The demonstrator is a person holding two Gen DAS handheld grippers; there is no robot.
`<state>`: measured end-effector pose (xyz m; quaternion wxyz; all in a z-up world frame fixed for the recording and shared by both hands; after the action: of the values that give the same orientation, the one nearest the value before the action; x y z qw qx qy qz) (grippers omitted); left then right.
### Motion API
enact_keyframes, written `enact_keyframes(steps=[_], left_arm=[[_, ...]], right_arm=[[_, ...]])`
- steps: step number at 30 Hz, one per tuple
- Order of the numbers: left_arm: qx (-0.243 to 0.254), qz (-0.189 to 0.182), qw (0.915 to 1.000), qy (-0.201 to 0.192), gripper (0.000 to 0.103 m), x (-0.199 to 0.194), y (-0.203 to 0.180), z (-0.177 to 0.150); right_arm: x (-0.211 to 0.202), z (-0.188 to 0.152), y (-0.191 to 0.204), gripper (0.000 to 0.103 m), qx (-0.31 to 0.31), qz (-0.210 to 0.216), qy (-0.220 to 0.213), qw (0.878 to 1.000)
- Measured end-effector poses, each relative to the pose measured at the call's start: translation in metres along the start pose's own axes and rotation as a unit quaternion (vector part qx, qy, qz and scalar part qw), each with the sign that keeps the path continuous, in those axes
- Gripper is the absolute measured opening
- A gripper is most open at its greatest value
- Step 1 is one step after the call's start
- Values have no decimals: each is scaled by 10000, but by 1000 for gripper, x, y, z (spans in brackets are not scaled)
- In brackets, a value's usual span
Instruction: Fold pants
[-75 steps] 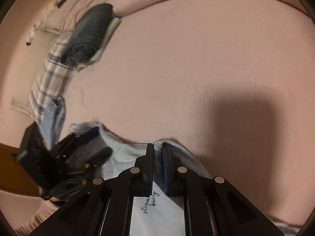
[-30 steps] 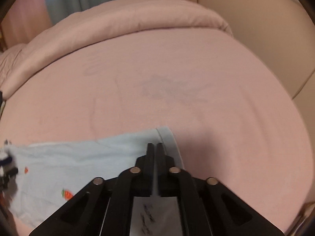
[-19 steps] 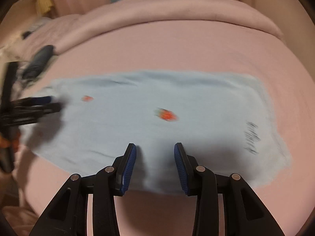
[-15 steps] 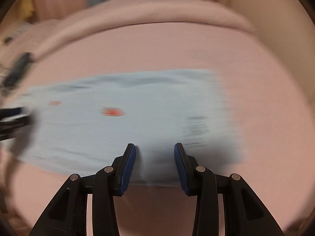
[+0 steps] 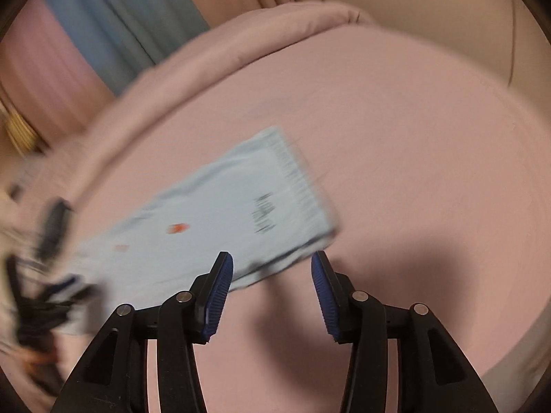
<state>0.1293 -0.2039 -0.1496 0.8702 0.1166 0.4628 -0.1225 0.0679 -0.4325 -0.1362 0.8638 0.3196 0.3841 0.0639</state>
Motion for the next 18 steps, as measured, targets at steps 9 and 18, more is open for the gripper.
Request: enact_keyframes(steps=[9,18], left_arm=[[-12,-101,9998,184,76,7,-8,-5],[-329,-388,9977,454,76,16,-9,-7]], right_arm=[[23,-52,-16,49,1065,992,95,9893],[18,-30,-24,49,1348,938,-663,9842]])
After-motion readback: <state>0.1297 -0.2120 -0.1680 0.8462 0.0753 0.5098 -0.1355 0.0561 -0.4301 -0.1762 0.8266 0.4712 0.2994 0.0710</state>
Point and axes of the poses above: each gripper's, at about its wrist camera, not at the fingertips, and x roughly the way its jaws point, y to its left, z to its top, the point moved 4 cm from there along x, roughly the way its jaws point, and after that the axes turned 6 degrees about z, right-handed, at the moved point
